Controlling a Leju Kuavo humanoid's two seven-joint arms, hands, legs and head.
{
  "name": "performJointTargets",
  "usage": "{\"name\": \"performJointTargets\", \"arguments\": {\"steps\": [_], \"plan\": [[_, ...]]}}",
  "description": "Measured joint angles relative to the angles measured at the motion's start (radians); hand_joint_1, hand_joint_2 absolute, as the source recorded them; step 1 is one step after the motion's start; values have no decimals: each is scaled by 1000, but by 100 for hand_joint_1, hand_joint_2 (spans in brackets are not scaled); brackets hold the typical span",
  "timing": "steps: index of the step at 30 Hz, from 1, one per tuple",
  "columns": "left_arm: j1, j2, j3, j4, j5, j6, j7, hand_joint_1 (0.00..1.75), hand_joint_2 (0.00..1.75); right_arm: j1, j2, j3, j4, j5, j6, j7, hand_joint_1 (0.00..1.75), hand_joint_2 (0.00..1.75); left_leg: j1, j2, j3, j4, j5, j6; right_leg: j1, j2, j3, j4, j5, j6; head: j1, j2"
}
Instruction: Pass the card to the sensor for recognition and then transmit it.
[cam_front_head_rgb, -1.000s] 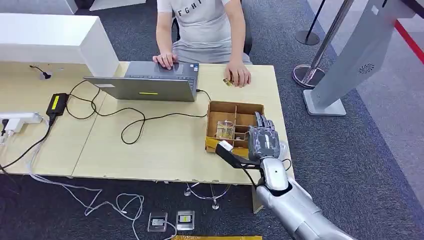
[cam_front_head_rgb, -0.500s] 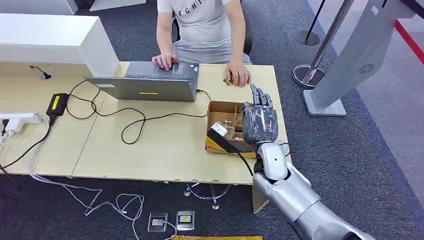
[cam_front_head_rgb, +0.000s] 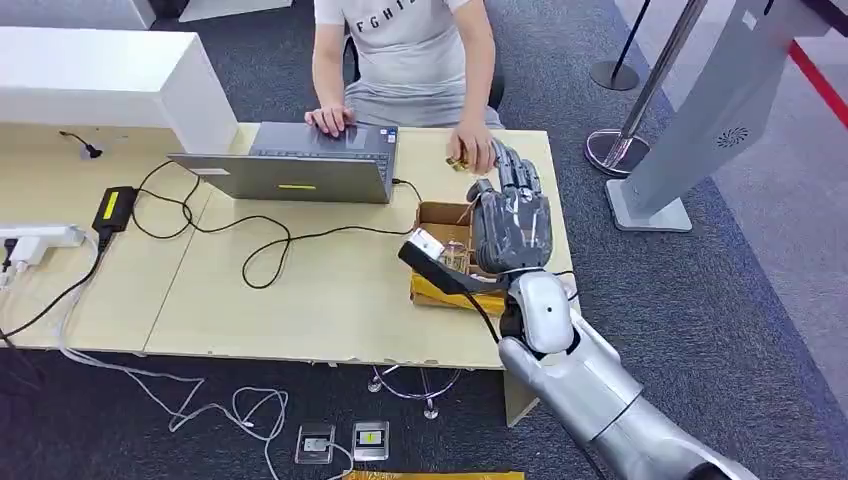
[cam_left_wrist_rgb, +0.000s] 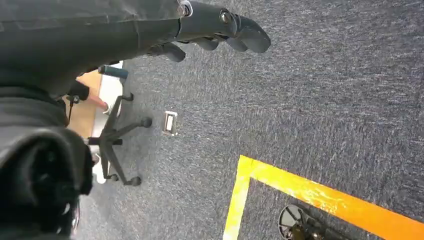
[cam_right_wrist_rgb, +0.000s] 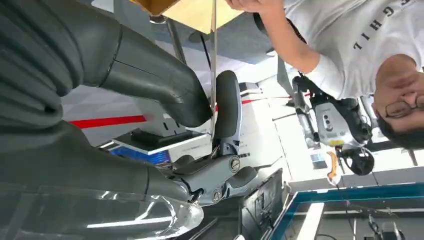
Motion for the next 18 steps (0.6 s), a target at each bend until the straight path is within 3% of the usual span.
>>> {"name": "performJointTargets", "arguments": {"steps": [18], "plan": [[0,3,0,0,-9,-19,-2,0,0,7,-8,0,20,10,13,10,175,175,0,0,0,0,0,0,0,0,0,0,0,0,0,0]]}}
